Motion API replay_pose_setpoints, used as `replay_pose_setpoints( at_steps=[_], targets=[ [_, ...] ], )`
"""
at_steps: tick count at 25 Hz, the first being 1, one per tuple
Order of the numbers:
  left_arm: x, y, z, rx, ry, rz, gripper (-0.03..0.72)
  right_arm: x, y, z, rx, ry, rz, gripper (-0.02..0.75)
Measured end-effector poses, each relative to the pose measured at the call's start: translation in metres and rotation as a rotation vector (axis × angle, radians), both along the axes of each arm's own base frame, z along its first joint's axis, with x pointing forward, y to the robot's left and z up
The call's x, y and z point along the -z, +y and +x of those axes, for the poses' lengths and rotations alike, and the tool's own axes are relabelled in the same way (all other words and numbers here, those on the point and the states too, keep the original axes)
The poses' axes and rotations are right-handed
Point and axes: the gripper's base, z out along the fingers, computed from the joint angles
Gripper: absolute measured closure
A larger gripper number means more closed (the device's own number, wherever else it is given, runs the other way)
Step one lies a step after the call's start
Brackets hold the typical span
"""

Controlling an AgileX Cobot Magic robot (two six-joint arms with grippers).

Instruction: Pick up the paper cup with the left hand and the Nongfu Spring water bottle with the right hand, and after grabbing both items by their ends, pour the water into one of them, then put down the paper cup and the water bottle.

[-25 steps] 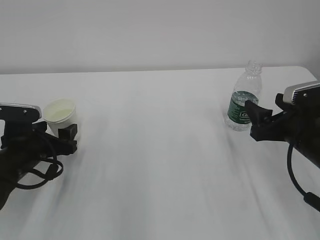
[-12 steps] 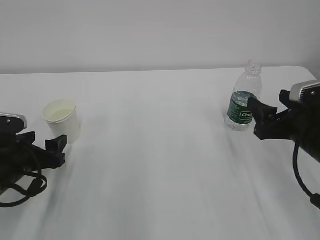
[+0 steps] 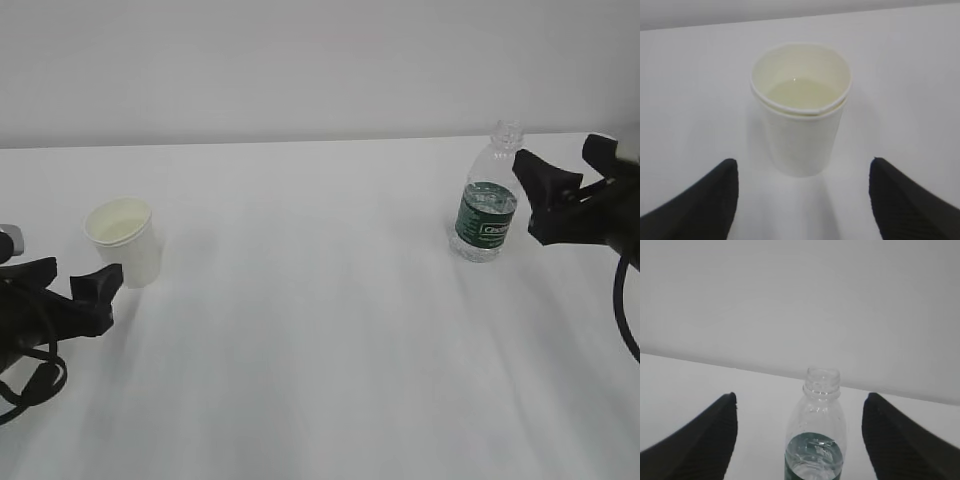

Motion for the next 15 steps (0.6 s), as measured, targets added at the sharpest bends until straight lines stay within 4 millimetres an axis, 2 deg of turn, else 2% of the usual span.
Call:
replay_pose_setpoints(
  at_steps=[7,15],
  targets=[
    [-0.025,-0.005,-0.003,0.057,-0.085,-0.048,0.109,-0.021,-0.002,-0.011,0.005,0.003,-0.011,0.148],
    [-0.051,-0.01,-0.008,0.102,-0.186,-0.076,0.122,-0.046,-0.005,-0.032,0.005,0.037,-0.043,0.148]
  ],
)
